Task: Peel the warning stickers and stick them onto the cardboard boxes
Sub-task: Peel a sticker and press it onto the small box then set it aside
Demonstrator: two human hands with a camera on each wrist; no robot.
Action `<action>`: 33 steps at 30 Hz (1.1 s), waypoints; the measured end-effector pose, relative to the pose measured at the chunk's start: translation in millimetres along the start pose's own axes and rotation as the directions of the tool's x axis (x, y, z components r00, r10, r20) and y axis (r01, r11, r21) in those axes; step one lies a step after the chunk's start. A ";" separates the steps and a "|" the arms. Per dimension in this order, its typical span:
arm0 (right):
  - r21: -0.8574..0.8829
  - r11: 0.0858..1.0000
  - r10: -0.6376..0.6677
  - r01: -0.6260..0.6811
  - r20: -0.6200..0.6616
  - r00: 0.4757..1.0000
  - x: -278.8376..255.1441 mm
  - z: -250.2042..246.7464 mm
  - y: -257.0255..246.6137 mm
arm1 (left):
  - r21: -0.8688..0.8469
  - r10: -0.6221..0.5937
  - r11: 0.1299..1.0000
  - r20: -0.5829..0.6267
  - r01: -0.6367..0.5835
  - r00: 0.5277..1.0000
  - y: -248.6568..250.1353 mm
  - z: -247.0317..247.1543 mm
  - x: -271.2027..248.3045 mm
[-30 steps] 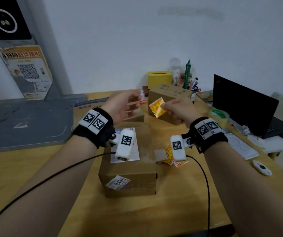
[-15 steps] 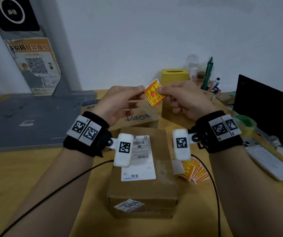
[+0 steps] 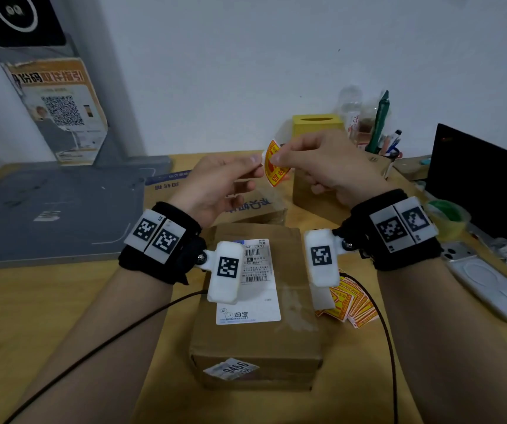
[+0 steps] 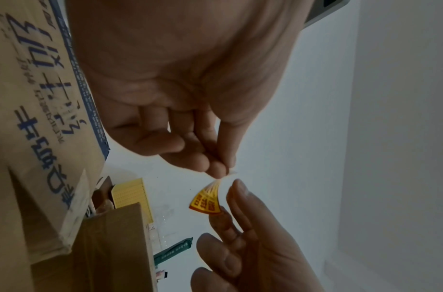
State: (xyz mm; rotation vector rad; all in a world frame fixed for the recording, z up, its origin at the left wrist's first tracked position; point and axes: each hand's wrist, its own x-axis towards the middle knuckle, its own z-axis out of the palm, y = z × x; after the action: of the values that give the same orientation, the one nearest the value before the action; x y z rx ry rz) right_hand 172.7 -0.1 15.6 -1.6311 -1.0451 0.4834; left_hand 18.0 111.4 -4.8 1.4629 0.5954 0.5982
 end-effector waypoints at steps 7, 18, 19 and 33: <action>-0.074 0.997 -0.003 0.005 0.031 0.999 -19.4 -0.9 -18.2 | -0.039 -0.003 0.999 0.026 0.004 1.000 8.1 6.9 -12.9; 0.022 1.000 -0.017 0.019 -0.092 0.996 -32.5 -2.8 -30.8 | -0.050 -0.005 0.999 -0.003 0.005 1.000 22.4 6.0 -30.1; 0.040 0.999 -0.012 0.016 -0.093 0.996 -33.4 -3.6 -30.4 | -0.050 -0.009 0.999 -0.009 0.009 1.000 22.8 5.4 -31.2; 0.161 0.987 0.044 -0.019 -0.157 0.987 -46.0 -24.0 -27.8 | -0.045 -0.042 0.998 -0.031 0.040 0.999 25.1 6.5 -36.3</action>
State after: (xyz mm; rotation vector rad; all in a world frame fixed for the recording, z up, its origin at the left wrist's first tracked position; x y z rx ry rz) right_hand 155.8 -50.9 40.1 -1.5197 -0.8410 0.4379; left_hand -3.9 82.1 20.7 1.3983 0.6314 0.5999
